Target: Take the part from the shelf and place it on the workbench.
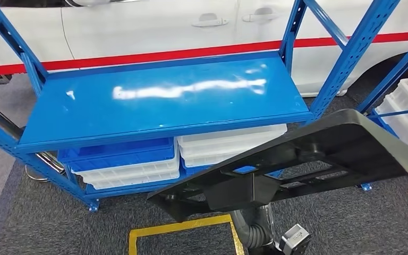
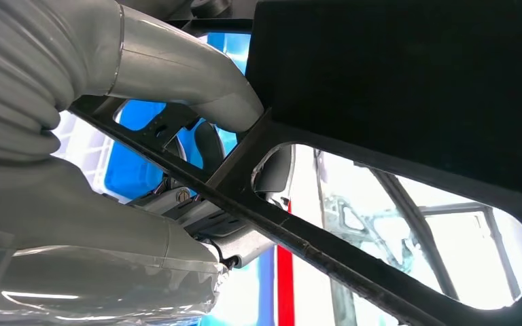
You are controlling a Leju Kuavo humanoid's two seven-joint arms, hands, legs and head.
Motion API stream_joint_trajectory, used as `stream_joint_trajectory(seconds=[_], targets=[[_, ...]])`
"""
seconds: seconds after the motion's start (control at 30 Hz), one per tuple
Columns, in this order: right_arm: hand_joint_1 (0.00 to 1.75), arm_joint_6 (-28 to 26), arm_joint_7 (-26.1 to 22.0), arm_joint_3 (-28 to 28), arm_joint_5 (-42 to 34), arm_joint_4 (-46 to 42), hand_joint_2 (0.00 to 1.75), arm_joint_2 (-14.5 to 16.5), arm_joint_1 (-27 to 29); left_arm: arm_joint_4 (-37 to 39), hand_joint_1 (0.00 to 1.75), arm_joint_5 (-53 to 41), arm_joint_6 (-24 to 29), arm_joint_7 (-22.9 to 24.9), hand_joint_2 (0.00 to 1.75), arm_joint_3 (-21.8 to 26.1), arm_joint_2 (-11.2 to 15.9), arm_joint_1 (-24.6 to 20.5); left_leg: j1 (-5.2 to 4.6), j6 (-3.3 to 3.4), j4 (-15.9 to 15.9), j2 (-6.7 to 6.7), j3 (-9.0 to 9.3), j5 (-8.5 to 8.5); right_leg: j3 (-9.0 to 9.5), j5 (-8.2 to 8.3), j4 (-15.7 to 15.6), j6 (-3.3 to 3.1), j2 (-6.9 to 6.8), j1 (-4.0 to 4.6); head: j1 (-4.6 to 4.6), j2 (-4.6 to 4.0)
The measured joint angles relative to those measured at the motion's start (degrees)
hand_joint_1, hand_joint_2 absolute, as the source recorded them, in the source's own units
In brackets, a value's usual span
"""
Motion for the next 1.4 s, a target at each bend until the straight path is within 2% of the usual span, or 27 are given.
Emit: stream_joint_trajectory(seconds=[0.07, 0.1, 0.13, 0.2, 0.23, 0.27, 0.3, 0.37, 0.43, 0.53, 0.57, 0.63, 0.7, 0.73, 0.77, 0.8, 0.83, 0.9, 0.97, 1.03, 1.1, 1.2, 1.23, 1.27, 1.3, 1.33, 1.4], targets=[[1.75, -0.18, 0.05, -0.1, 0.24, -0.36, 1.75, 0.02, 0.23, 0.0, 0.0, -0.22, -0.07, 0.07, 0.0, 0.0, 0.0, 0.02, 0.22, 0.74, -0.62, 0.18, -0.47, 0.96, -0.36, -0.55, 0.6, 0.68, 0.11, -0.14, 0.0, 0.0], [1.75, -0.29, 0.06, -0.14, 0.3, -0.52, 1.75, 0.02, 0.32, 0.0, 0.0, -0.31, -0.11, 0.09, 0.0, 0.0, -0.01, -0.02, 0.38, 1.15, -0.9, 0.27, -0.79, 1.51, -0.94, -2.11, 2.02, 0.94, 0.2, -0.2, 0.01, 0.0], [1.75, -0.39, 0.07, -0.2, 0.36, -0.62, 1.75, 0.02, 0.4, 0.0, 0.0, -0.37, -0.15, 0.1, 0.0, 0.0, -0.01, -0.05, 0.48, 1.46, -1.03, 0.37, -1.25, 2.06, -1.91, -4.59, 4.74, 1.17, 0.29, -0.35, 0.01, 0.0], [1.75, -0.49, 0.08, -0.37, 0.45, -0.72, 1.75, 0.01, 0.59, 0.0, 0.0, -0.49, -0.18, 0.13, 0.0, 0.0, 0.01, -0.06, 0.41, 1.77, -0.96, 0.41, -2.42, 2.97, -4.08, -9.31, 11.52, 1.65, 0.34, -0.62, 0.01, 0.0], [1.75, -0.5, 0.09, -0.51, 0.5, -0.73, 1.75, 0.01, 0.72, 0.0, 0.0, -0.58, -0.19, 0.14, 0.0, 0.0, 0.01, -0.03, 0.4, 1.7, -0.85, 0.42, -3.05, 3.39, -4.6, -10.29, 14.07, 1.87, 0.33, -0.77, 0.02, 0.0], [1.75, -0.52, 0.09, -0.66, 0.55, -0.74, 1.75, 0.01, 0.83, 0.0, 0.0, -0.72, -0.22, 0.16, 0.0, 0.0, 0.0, -0.01, 0.41, 1.59, -0.7, 0.42, -3.64, 3.75, -4.2, -9.92, 14.67, 2.03, 0.32, -0.91, 0.02, 0.0], [1.75, -0.53, 0.1, -0.79, 0.62, -0.76, 1.75, 0.01, 0.92, 0.0, 0.0, -0.85, -0.28, 0.2, 0.0, 0.0, 0.0, 0.0, 0.44, 1.43, -0.5, 0.4, -4.23, 4.06, -2.76, -8.69, 13.33, 2.14, 0.31, -1.07, 0.01, 0.0], [1.75, -0.56, 0.1, -0.92, 0.78, -1.01, 1.75, 0.02, 1.0, 0.0, 0.0, -1.06, -0.44, 0.28, 0.0, 0.0, -0.01, -0.01, 0.46, 1.0, 0.09, 0.37, -5.21, 4.48, 2.5, -6.08, 5.71, 2.12, 0.29, -1.31, 0.01, 0.0], [1.75, -0.61, 0.1, -0.97, 0.92, -1.41, 1.75, 0.04, 1.11, 0.0, 0.0, -1.15, -0.59, 0.34, 0.0, 0.0, -0.02, -0.08, 0.38, 0.4, 0.66, 0.33, -5.8, 4.82, 5.86, -5.17, 0.08, 1.6, 0.38, -1.12, 0.01, 0.0], [1.75, -0.6, 0.09, -1.02, 1.14, -1.71, 1.75, 0.07, 1.34, 0.01, 0.0, -1.23, -0.68, 0.46, 0.0, 0.0, -0.01, -0.09, 0.41, -0.79, 0.94, 0.27, -6.24, 5.43, 5.45, -4.69, -0.76, 0.24, 0.43, -0.83, 0.01, 0.0], [1.75, -0.59, 0.09, -1.03, 1.21, -1.76, 1.75, 0.1, 1.38, 0.02, 0.0, -1.31, -0.69, 0.52, 0.0, 0.0, -0.01, -0.05, 0.51, -1.13, 1.4, 0.23, -6.59, 4.92, 5.12, -4.31, -0.84, -0.29, 0.38, -0.85, -0.01, 0.0], [1.75, -0.59, 0.05, -1.05, 1.32, -1.99, 1.75, 0.18, 1.52, 0.02, 0.0, -1.59, -0.83, 0.64, 0.0, -0.01, -0.01, 0.03, 0.72, -1.56, 5.05, 0.14, -8.1, 1.3, 4.25, -3.38, -1.01, -1.25, 0.23, -0.9, 0.0, 0.0], [1.75, -0.59, 0.0, -1.11, 1.45, -2.16, 1.75, 0.24, 1.76, 0.02, 0.0, -1.93, -0.98, 0.76, 0.0, -0.02, 0.02, 0.02, 0.77, -1.82, 12.09, 0.12, -10.3, -3.61, 3.07, -2.52, -0.9, -1.69, 0.16, -0.61, 0.0, 0.0], [1.75, -0.59, -0.02, -1.17, 1.54, -2.18, 1.75, 0.25, 1.92, 0.02, 0.0, -2.08, -1.02, 0.82, 0.0, -0.02, 0.05, 0.02, 0.79, -1.9, 15.04, 0.11, -10.92, -4.96, 2.45, -2.12, -0.81, -1.76, 0.14, -0.46, -0.01, 0.0], [1.75, -0.59, -0.05, -1.25, 1.62, -2.22, 1.75, 0.26, 2.12, 0.02, 0.0, -2.23, -1.02, 0.88, 0.0, -0.02, 0.09, 0.02, 0.78, -1.91, 16.49, 0.11, -10.78, -5.18, 1.82, -1.76, -0.66, -1.78, 0.13, -0.33, -0.01, 0.0], [1.75, -0.59, -0.08, -1.34, 1.69, -2.32, 1.75, 0.26, 2.33, 0.02, 0.0, -2.44, -1.02, 0.92, 0.0, -0.02, 0.12, 0.02, 0.77, -1.8, 15.64, 0.11, -9.48, -4.22, 1.21, -1.44, -0.46, -1.75, 0.14, -0.24, 0.0, 0.0], [1.75, -0.59, -0.11, -1.44, 1.75, -2.47, 1.75, 0.27, 2.51, 0.02, 0.0, -2.61, -1.02, 0.96, 0.0, -0.02, 0.13, 0.0, 0.75, -1.57, 12.78, 0.1, -7.16, -2.7, 0.67, -1.16, -0.25, -1.67, 0.16, -0.17, -0.01, 0.0], [1.75, -0.51, -0.17, -1.61, 1.77, -2.91, 1.75, 0.34, 2.76, 0.02, 0.0, -3.0, -1.03, 0.98, 0.0, -0.03, 0.21, -0.15, 0.51, -0.85, 4.54, 0.04, -1.62, -0.81, -0.12, -0.6, 0.09, -1.34, 0.2, -0.05, 0.0, 0.0], [1.75, -0.07, -0.22, -1.76, 1.45, -3.33, 1.75, 0.49, 2.95, 0.02, 0.0, -3.26, -1.14, 0.9, 0.0, -0.04, 0.32, -0.27, 0.13, -0.35, 0.09, -0.02, 0.9, -0.81, -0.42, -0.02, 0.13, -0.69, 0.29, -0.06, 0.0, 0.0], [1.75, 0.51, -0.3, -1.99, 0.92, -3.77, 1.75, 0.66, 3.25, 0.02, 0.0, -3.58, -1.23, 0.82, 0.0, -0.04, 0.35, -0.23, 0.05, 0.11, -0.67, 0.14, 0.76, -0.28, -0.51, 0.63, -0.09, 0.12, 0.48, -0.11, 0.0, 0.0], [1.75, 0.81, -0.41, -2.33, 0.64, -4.23, 1.75, 0.81, 3.56, 0.02, 0.0, -3.88, -1.22, 0.81, 0.0, -0.04, 0.36, -0.28, 0.33, 0.85, -1.57, 0.77, 0.51, 0.77, -1.18, -0.18, 0.89, 0.77, 0.64, -0.15, 0.01, 0.0], [1.75, 1.01, -0.51, -2.76, 0.56, -4.56, 1.75, 0.92, 3.82, 0.02, 0.0, -4.04, -1.25, 0.87, 0.0, -0.04, 0.36, -0.35, 0.42, 1.53, -1.99, 1.95, -0.49, 1.91, -4.78, -6.06, 9.45, 1.5, 0.66, -0.5, 0.02, 0.0], [1.75, 1.04, -0.48, -2.86, 0.55, -4.56, 1.75, 0.93, 3.95, 0.02, 0.0, -4.1, -1.28, 0.92, 0.0, -0.04, 0.36, -0.32, 0.39, 1.54, -1.9, 2.4, -0.88, 2.09, -5.82, -7.55, 12.52, 1.71, 0.64, -0.64, 0.02, 0.0], [1.75, 1.07, -0.43, -2.96, 0.53, -4.56, 1.75, 0.93, 4.1, 0.02, 0.0, -4.17, -1.32, 0.99, 0.0, -0.04, 0.35, -0.3, 0.37, 1.52, -1.75, 2.88, -1.2, 2.21, -6.03, -8.02, 14.05, 1.88, 0.56, -0.75, 0.02, 0.0], [1.75, 1.1, -0.39, -3.03, 0.5, -4.56, 1.75, 0.93, 4.2, 0.02, 0.0, -4.26, -1.37, 1.07, 0.0, -0.04, 0.35, -0.29, 0.37, 1.47, -1.55, 3.4, -1.48, 2.27, -5.21, -7.48, 13.56, 1.98, 0.38, -0.85, 0.02, 0.0], [1.75, 1.12, -0.36, -3.08, 0.48, -4.56, 1.75, 0.93, 4.26, 0.02, 0.0, -4.34, -1.43, 1.11, 0.0, -0.04, 0.35, -0.31, 0.38, 1.39, -1.28, 3.93, -1.67, 2.28, -3.35, -6.14, 11.07, 2.01, -0.02, -0.91, 0.02, 0.0], [1.75, 1.12, -0.39, -3.2, 0.44, -4.67, 1.75, 0.92, 4.37, 0.02, 0.0, -4.51, -1.55, 1.18, 0.0, -0.04, 0.35, -0.36, 0.33, 1.04, -0.74, 4.98, -1.79, 2.14, 1.26, -3.81, 3.73, 1.67, -2.06, -0.86, 0.01, 0.0]])
